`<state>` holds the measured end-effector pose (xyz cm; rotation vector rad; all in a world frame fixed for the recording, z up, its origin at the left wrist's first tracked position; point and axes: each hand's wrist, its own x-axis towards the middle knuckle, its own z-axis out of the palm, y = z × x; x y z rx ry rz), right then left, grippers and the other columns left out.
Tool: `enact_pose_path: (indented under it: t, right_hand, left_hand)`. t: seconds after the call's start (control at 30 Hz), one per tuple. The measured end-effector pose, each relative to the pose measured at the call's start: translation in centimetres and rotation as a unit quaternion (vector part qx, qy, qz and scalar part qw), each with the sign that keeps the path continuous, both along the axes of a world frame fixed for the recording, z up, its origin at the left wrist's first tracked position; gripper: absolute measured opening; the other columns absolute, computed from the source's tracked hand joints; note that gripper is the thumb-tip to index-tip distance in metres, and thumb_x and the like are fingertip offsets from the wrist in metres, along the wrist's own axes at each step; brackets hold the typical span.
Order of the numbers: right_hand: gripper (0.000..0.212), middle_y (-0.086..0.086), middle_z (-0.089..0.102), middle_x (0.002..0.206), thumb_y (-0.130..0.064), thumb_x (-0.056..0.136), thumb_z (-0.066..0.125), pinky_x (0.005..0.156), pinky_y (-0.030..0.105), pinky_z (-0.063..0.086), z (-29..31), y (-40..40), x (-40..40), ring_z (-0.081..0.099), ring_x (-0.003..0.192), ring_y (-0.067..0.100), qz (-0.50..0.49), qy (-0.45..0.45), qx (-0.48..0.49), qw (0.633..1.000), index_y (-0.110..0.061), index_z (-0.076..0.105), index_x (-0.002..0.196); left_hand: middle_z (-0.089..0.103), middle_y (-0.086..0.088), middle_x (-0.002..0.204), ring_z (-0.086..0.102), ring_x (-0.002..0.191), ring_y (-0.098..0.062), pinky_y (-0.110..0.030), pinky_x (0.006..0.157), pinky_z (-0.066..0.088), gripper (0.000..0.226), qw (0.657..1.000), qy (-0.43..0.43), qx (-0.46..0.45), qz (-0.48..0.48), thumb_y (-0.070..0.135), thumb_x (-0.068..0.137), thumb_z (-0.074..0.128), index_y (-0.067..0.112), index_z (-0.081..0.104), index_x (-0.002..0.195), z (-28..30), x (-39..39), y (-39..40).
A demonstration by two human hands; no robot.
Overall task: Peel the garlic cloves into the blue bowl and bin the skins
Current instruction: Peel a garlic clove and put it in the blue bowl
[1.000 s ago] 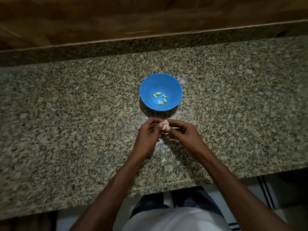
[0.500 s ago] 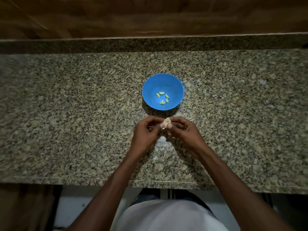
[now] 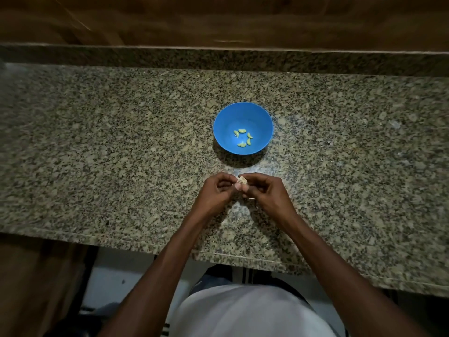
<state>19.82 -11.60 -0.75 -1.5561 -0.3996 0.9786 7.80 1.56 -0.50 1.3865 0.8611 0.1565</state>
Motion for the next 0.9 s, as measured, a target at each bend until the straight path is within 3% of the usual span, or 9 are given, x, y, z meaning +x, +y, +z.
enact_pose_path:
  t: [0.13,0.27,0.47,0.6,0.7,0.9]
  right_hand:
    - [0.025,-0.003,0.082,0.102,-0.022,0.085,0.088,0.095,0.042,0.062,-0.5,0.1,-0.6,0.078,0.101,0.015,0.005,-0.038,-0.024,0.999,-0.018,0.082,0.109]
    - [0.023,-0.005,0.082,0.099,-0.019,0.084,0.089,0.092,0.035,0.063,-0.3,0.3,-0.9,0.078,0.098,0.01,0.005,-0.054,-0.029,0.998,-0.019,0.082,0.105]
    - [0.032,-0.013,0.079,0.098,-0.025,0.083,0.09,0.085,0.02,0.059,-0.3,0.6,-1.6,0.074,0.094,-0.002,0.016,-0.106,-0.061,0.992,-0.016,0.082,0.112]
    - [0.037,-0.003,0.081,0.105,-0.032,0.085,0.088,0.089,0.032,0.063,-0.5,1.0,-2.2,0.075,0.098,0.006,0.012,-0.131,-0.092,0.987,-0.017,0.08,0.118]
    - [0.029,-0.006,0.081,0.1,-0.032,0.088,0.086,0.088,0.038,0.064,-0.5,1.3,-2.5,0.076,0.095,0.007,0.017,-0.118,-0.091,0.989,-0.02,0.081,0.113]
    - [0.023,-0.003,0.082,0.096,-0.025,0.087,0.086,0.084,0.034,0.064,-0.4,1.3,-3.3,0.078,0.093,0.011,-0.005,-0.09,-0.071,0.993,-0.015,0.081,0.107]
  left_hand:
    - [0.075,-0.013,0.099,0.072,0.093,-0.021,-0.033,0.084,0.059,0.037,1.0,0.025,-0.018,-0.007,0.029,0.071,0.088,0.01,0.07,0.098,-0.2,-0.2,0.0]
    - [0.074,-0.011,0.1,0.071,0.094,-0.017,-0.032,0.084,0.057,0.024,1.0,0.016,-0.013,-0.016,0.015,0.084,0.086,0.01,0.069,0.099,-0.6,-0.6,0.2]
    - [0.071,-0.012,0.102,0.069,0.096,-0.021,-0.041,0.092,0.057,0.019,0.998,0.04,-0.009,-0.042,0.012,0.091,0.079,0.01,0.065,0.103,-1.1,-1.2,0.6]
    - [0.068,-0.013,0.105,0.067,0.098,-0.023,-0.041,0.089,0.055,0.02,0.997,0.049,-0.022,-0.056,0.016,0.094,0.076,0.011,0.062,0.106,-1.3,-1.5,1.1]
    - [0.068,-0.013,0.107,0.066,0.096,-0.02,-0.033,0.082,0.054,0.023,0.996,0.049,-0.027,-0.063,0.02,0.096,0.075,0.01,0.061,0.111,-1.2,-1.4,1.3]
    - [0.072,-0.006,0.104,0.07,0.096,-0.015,-0.028,0.079,0.054,0.015,0.997,0.024,0.0,-0.072,0.019,0.097,0.072,0.014,0.061,0.107,-1.6,-2.3,1.4]
